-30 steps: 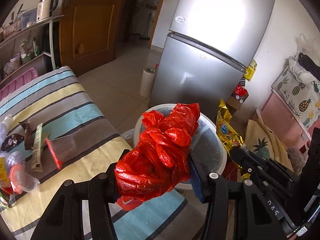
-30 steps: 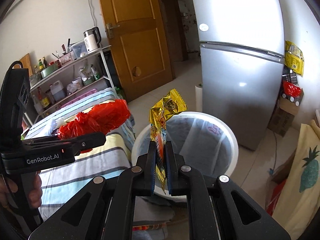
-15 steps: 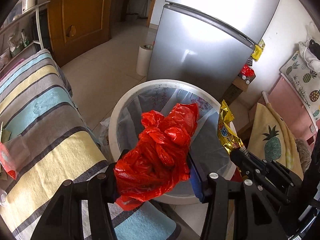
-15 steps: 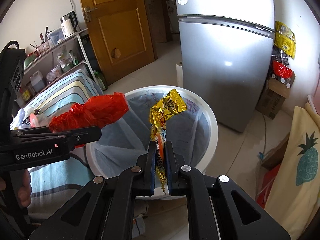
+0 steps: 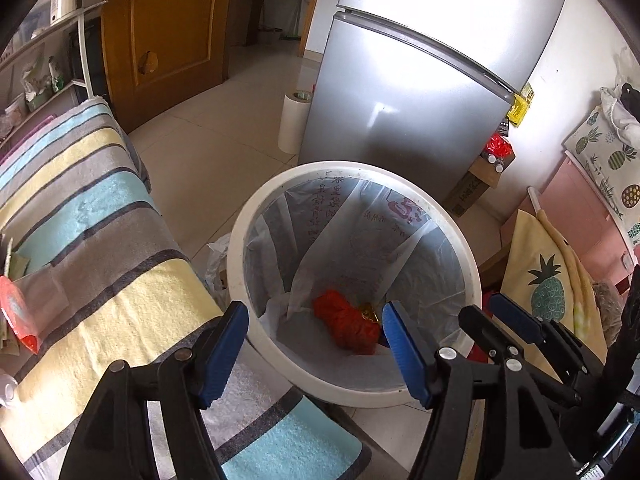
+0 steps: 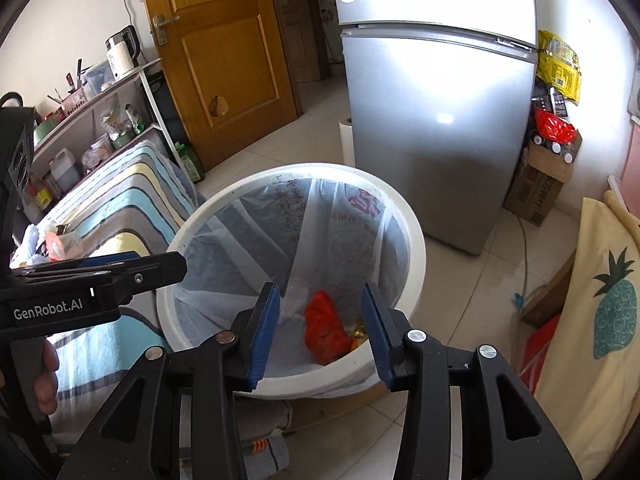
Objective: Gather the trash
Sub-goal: 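Open both tools to drop the red bag and gold wrapper into the bin, then move both tools back over the table toward the remaining trash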
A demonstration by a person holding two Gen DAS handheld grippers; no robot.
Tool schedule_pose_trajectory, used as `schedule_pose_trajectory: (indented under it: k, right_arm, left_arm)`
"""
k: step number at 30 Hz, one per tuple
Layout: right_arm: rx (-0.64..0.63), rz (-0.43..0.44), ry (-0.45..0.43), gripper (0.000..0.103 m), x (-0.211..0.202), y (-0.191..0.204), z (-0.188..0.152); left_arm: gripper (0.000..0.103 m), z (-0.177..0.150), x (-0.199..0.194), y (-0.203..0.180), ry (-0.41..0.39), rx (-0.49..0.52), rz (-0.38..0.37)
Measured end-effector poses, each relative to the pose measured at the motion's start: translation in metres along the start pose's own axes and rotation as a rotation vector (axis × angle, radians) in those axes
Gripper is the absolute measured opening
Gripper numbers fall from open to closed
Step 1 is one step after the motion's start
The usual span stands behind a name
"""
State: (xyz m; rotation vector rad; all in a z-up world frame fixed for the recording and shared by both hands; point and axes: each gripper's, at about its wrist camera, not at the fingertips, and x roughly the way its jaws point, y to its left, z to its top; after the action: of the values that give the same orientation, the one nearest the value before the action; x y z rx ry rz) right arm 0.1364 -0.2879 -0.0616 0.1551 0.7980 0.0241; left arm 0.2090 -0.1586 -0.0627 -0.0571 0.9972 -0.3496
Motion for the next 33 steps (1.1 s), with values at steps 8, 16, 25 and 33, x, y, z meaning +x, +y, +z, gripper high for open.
schedule_pose_trajectory:
  k: [8,16,25,33]
  right_arm:
    - [-0.013,0.014,-0.072,0.044,-0.026,0.019,0.005]
    - [-0.053,0.054,-0.114,0.044,-0.044,0.050,0.004]
    - [-0.135,0.112,-0.138,0.044,-0.053,0.100,0.003]
    - [-0.228,0.200,-0.118,0.044,-0.044,0.154,0.000]
  left_arm:
    - [0.069,-0.007,-0.041,0.015,-0.071,-0.020,0.038]
    - [0.069,-0.021,-0.086,0.046,-0.137,-0.082,0.068]
    - [0.069,-0.048,-0.138,0.095,-0.217,-0.152,0.160]
    - [0.069,-0.075,-0.179,0.157,-0.275,-0.266,0.262]
